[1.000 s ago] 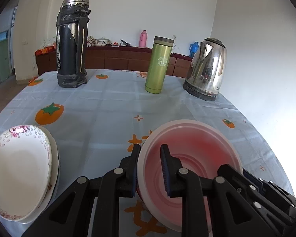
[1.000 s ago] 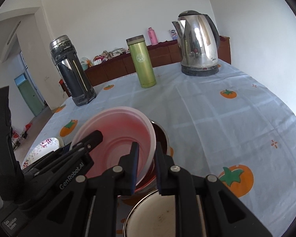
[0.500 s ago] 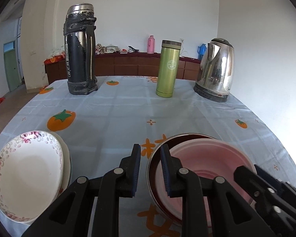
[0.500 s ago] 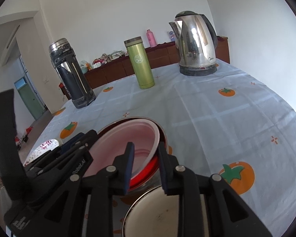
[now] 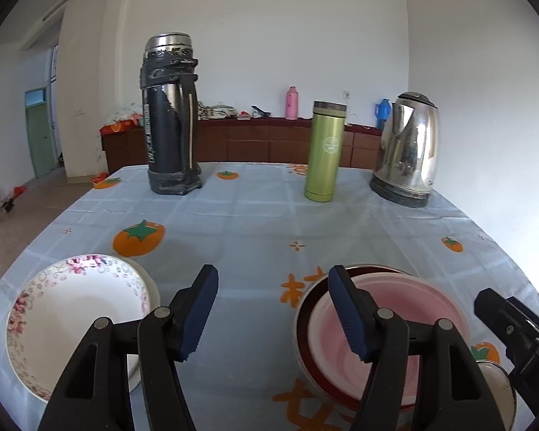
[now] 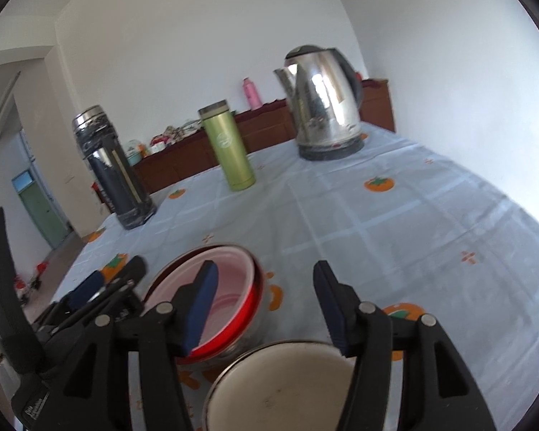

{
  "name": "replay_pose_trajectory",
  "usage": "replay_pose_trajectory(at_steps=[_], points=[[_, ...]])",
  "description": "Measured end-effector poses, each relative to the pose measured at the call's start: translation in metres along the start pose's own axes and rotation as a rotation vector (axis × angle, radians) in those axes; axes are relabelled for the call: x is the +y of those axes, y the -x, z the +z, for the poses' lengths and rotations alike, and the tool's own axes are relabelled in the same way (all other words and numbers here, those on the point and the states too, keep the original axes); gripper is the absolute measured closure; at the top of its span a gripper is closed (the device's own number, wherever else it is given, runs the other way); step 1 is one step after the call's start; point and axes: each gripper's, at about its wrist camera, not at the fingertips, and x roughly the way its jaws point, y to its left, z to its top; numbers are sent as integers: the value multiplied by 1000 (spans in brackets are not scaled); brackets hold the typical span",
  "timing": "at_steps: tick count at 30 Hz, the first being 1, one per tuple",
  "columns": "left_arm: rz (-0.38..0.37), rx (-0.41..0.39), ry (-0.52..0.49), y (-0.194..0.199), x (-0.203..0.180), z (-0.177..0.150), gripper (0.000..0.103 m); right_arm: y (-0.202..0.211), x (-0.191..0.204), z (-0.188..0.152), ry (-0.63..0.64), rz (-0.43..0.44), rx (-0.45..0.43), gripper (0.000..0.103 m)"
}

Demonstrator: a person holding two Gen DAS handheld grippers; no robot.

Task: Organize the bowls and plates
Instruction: 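Open both tools and release the pink basin inside the steel bowl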

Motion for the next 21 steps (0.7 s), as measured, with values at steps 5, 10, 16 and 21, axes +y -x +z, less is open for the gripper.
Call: replay_pose_trajectory(at_steps=[5,10,16,21], points=[[9,10,3,0,2,-4,37,-8,4,-4,58,-97,29,46],[9,8,-11,4,-2,-6,36,-20,2,-8,58,-103,85,46],[17,0,-26,10,-3,-9,36,-21,0,-10,49,-90,91,46],[31,-5,-30,17,-3,-15,36,-10,-2,-6,20,-63,63,46]])
